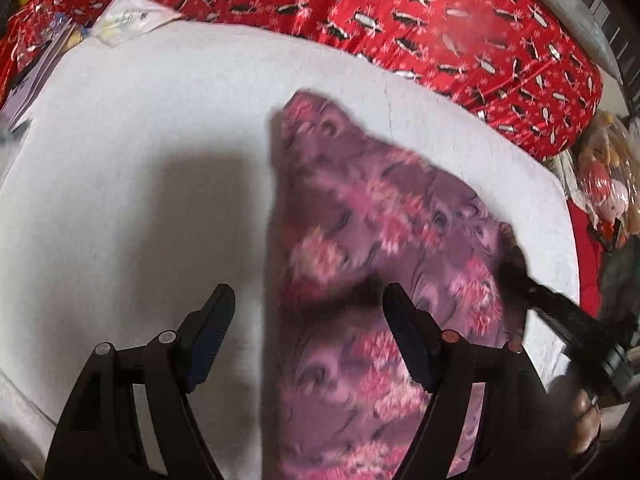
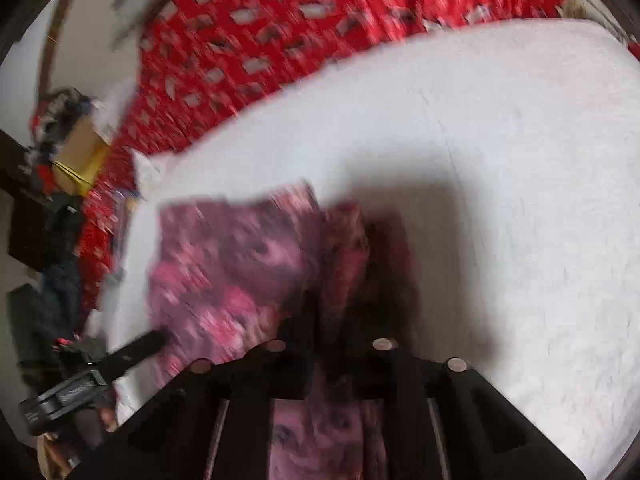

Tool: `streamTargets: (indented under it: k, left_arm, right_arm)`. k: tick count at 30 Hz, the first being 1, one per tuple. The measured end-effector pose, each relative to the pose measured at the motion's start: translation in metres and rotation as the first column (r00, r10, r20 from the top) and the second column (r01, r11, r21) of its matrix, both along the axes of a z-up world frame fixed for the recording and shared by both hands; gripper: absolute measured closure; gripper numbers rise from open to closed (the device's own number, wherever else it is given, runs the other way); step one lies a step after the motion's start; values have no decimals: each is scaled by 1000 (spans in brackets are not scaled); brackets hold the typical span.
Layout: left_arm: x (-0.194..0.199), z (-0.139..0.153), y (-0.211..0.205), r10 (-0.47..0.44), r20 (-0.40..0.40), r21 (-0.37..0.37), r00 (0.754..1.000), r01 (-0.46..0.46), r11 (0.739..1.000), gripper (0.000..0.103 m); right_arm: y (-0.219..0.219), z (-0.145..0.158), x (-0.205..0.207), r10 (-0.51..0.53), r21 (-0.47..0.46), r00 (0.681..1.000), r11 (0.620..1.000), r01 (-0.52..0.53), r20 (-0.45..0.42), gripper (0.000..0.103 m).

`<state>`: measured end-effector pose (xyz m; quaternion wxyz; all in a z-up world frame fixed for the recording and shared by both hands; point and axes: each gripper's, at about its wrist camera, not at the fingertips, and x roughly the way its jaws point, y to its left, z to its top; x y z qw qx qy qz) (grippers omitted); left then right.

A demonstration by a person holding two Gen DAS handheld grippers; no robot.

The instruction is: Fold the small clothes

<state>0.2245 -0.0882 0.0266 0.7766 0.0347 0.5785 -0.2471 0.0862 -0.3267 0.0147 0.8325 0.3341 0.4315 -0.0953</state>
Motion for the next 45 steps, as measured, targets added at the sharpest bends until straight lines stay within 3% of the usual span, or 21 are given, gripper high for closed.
streamTargets:
  k: [2,4,6,8,13,15,16,18,20,22,23,24,25,26,28,30,33,36,37,40,45]
  left_arm:
    - [10,-13,-8,13,15,39,1000,-14,999,26]
    - [19,-32,-12,14,-27,48,1000,-12,999,11]
    - [22,-34,-7,35,-56,30,998,-34,999,10]
    - [21,-25,-1,34,-59,19,998,-33,999,10]
    - [-13,-9,15,15,17,-2,1000,-15,1000,10]
    - [-21,-23,11,-17,-1,43,1000,18,999,10]
    - [-26,-31,8,-35,-22,71,999,37,997,10]
    - [-32,-23,12,-26,-25,60,999,28,998,10]
    - [-48,-5,20,-59,24,47,998,57,997,10]
    - [-63,-1,26,-73,67,71,995,68,995,10]
    - [-73,-7,26,-91,72,99,993,83,992,10]
    - [-78,-17,24,-105,62,129,993,96,987,10]
    - [-78,-22,25,-106,59,144,993,97,985,9]
    - [-82,-24,29,-85,75,130,994,75,989,9]
    - [-85,-17,36,-71,71,129,995,61,990,10]
    - [-92,-7,43,-93,80,144,992,81,986,10]
    - [-107,8,51,-121,168,183,978,90,979,10]
    - [-122,17,67,-110,226,170,968,72,983,10]
    - [-127,18,72,-102,241,162,965,63,985,10]
    - [-139,20,79,-90,284,157,954,46,986,10]
    - [-156,14,78,-103,322,199,941,39,979,10]
  right_arm:
    - [-5,8,-3,-21,-15,998,1000,22,65,96]
    - [-13,-5,-2,-56,-23,998,998,56,21,97]
    - [-17,-25,2,-36,-43,997,999,33,-67,98]
    - [-16,-13,-4,-53,-60,998,997,51,-36,87]
    - [8,19,-27,10,-89,993,996,1,121,87]
    - [20,8,-25,70,-103,995,993,-63,69,79]
    - [28,-6,-19,107,-130,994,986,-109,-22,78]
    - [36,-2,-22,133,-225,990,964,-140,-47,78]
    - [45,10,-29,137,-257,988,954,-151,-72,75]
    - [48,19,-42,169,-224,985,959,-171,-28,72]
    - [53,16,-52,182,-216,983,959,-186,-36,63]
    - [55,8,-55,180,-230,981,954,-193,-79,58]
    - [57,-7,-57,186,-236,972,947,-217,-147,47]
    - [59,-14,-61,187,-226,969,949,-220,-159,40]
    - [51,-16,-71,164,-177,973,965,-192,-161,39]
    - [47,-6,-79,146,-192,969,964,-185,-199,39]
    - [51,15,-95,174,-276,949,929,-248,-264,39]
    - [54,35,-112,178,-347,936,894,-283,-305,36]
    - [57,41,-121,179,-355,935,890,-286,-306,34]
    - [68,52,-145,155,-397,935,874,-281,-320,11]
    - [99,51,-171,120,-535,941,797,-281,-316,9]
